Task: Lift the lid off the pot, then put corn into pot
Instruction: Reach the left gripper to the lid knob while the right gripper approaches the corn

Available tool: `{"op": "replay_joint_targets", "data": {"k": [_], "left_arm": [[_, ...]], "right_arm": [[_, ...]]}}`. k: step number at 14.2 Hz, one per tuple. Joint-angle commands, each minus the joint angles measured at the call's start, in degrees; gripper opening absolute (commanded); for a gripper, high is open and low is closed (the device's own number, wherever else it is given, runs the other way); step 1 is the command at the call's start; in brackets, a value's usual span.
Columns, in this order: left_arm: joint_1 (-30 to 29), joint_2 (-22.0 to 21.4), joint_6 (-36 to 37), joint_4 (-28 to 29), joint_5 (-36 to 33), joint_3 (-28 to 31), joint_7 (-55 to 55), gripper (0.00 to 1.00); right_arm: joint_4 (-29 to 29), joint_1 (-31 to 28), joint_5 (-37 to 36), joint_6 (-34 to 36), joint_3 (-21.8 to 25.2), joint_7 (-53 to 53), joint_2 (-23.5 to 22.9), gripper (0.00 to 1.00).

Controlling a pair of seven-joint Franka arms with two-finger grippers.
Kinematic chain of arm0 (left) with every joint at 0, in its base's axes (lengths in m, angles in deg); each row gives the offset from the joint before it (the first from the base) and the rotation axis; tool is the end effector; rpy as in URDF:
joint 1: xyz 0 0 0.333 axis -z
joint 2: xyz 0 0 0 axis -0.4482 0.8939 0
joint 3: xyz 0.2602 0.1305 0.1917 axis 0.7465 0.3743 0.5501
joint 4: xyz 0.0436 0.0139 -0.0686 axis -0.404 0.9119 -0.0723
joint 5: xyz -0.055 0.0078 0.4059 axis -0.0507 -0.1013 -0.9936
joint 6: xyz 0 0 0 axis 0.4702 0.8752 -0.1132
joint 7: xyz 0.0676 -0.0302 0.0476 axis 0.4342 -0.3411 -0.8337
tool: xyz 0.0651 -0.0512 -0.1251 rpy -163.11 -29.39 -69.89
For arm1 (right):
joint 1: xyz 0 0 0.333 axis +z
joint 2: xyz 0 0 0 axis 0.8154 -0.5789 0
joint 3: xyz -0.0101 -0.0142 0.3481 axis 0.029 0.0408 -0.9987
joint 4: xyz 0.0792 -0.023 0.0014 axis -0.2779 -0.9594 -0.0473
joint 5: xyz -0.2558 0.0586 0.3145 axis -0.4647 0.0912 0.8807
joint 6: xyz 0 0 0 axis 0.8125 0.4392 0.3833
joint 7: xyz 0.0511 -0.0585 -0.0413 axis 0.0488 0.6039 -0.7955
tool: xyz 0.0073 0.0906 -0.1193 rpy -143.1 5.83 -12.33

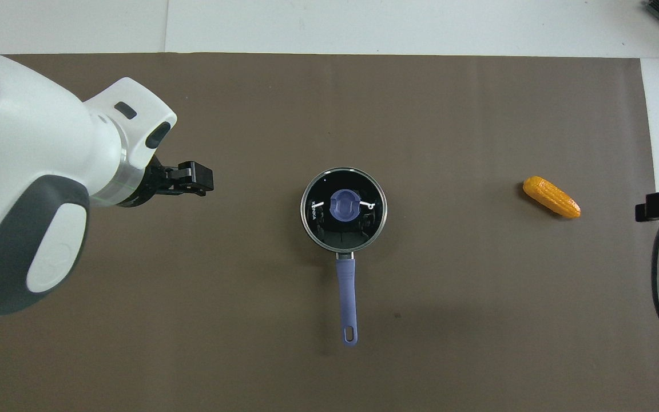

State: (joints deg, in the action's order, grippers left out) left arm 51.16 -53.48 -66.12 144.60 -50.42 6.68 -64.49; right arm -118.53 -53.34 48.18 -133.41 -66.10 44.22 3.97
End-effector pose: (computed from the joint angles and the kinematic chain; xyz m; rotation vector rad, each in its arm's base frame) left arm 0.5554 -0.2381 0.5693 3.0988 0.0747 0.0498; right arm 0.5210 -0.0343 0.6607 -3.1287 0.1781 -0.0229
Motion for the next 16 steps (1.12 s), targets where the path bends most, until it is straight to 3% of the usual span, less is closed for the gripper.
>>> {"op": "replay_joint_targets", "data": {"k": [1,4,7,13,16], "left_arm": [[3.9,1.4,-3.4,1.0,0.4,1.0,-4.0,1.00],[6.7,3.5,-6.0,1.0,0.3,1.0,-7.0,1.00],[10.9,7.2,-8.1,0.3,-0.9,1.2,-11.7,1.00],[17.3,14.9,-15.7,-1.2,-2.6,1.1,-19.2,1.00],[19.4,17.7,-18.3,-2.8,-2.7,1.1,-20.8,1.00]], "right_arm": [[-1.4,-0.6,-0.1,-1.4,0.1,-0.3,1.0,1.00],[-4.4,-0.6,-0.2,-4.8,0.0,-0.7,0.4,1.00],[-10.4,-0.6,-0.2,-14.7,0.0,-1.3,-1.0,1.00],[-10.6,-3.7,-0.1,-21.4,0.0,-18.6,-10.2,1.00],[-11.0,-5.8,0.0,-23.9,0.0,-20.7,-14.1,1.00]]}}
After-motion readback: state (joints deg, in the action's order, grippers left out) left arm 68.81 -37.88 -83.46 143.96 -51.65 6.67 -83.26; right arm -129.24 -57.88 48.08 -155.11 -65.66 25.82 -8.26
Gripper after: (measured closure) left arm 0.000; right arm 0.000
